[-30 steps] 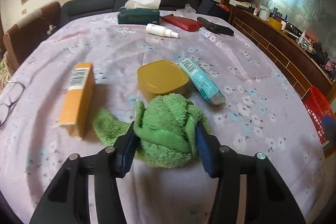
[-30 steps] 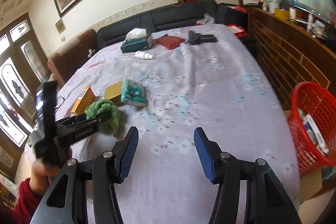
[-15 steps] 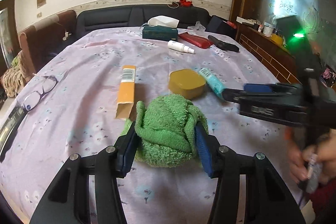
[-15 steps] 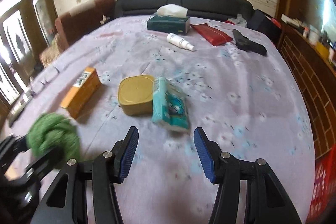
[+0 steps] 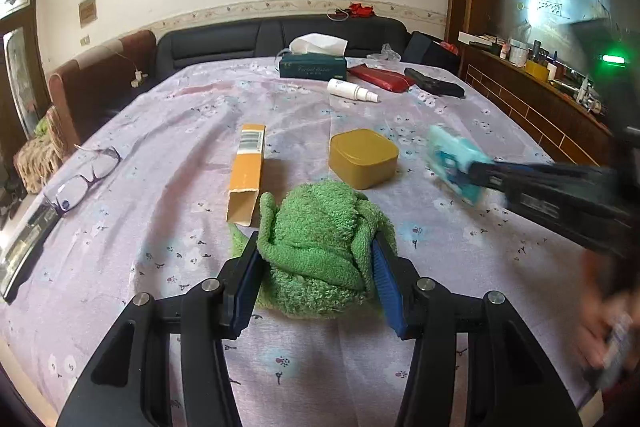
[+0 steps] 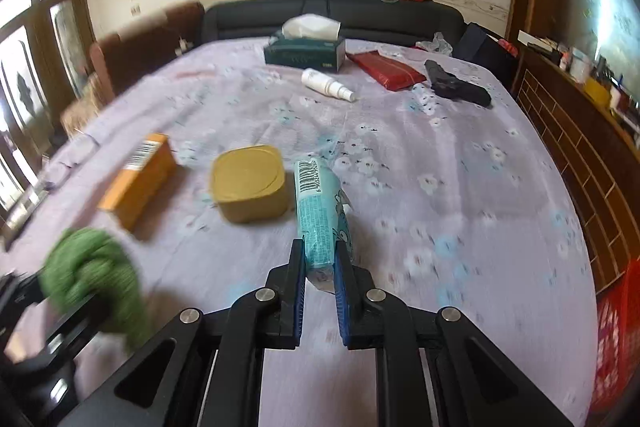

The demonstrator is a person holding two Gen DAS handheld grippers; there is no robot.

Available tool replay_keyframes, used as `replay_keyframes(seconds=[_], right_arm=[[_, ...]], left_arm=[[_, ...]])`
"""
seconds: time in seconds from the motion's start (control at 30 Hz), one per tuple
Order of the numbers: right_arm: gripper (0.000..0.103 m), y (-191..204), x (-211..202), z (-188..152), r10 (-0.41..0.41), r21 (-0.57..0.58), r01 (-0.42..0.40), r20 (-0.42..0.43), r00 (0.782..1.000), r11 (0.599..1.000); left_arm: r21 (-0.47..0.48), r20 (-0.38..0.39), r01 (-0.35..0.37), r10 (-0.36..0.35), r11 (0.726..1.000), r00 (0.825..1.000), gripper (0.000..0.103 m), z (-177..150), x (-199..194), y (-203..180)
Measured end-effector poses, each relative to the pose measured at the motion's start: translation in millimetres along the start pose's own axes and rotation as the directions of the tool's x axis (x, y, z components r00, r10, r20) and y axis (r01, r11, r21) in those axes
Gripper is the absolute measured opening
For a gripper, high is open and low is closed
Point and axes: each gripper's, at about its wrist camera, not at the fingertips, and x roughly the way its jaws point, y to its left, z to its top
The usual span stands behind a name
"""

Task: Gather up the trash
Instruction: 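Hold the green towel in the left tool while the right tool holds the teal wipe pack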

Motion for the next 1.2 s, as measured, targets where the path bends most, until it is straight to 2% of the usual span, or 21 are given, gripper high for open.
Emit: replay_keyframes(seconds=[0.2, 0.47, 0.77, 1.2], right_arm=[[0.014, -5.3, -54.5, -37.9, 0.062, 0.05, -0.065, 0.072, 0.995, 0.997], [0.014, -24.0, -87.2, -69.8, 0.091, 0.136, -0.106, 0.108, 0.99, 0.985], [0.014, -26.2, -108.5, -79.4, 0.095, 0.15, -0.115, 0.133, 0.987, 0.982], [0.014, -14.9, -138.3, -84.8, 0.092, 0.126, -0.115, 0.176, 0.98, 0.985]], left_arm=[[0.018, 0.033, -0.027, 0.026, 0.999, 0.999, 0.051, -2.0, -12.8, -16.6], [0.066, 0.055, -0.039, 0.035, 0.997, 0.998, 0.051, -8.6, -30.3, -37.4], [0.099, 0.091, -0.062, 0.053, 0.993, 0.994, 0.051, -15.0, -46.9, -51.1], [0.11, 0.156, -0.124, 0.106, 0.986, 0.982, 0.051, -19.9, -71.9, -51.5]])
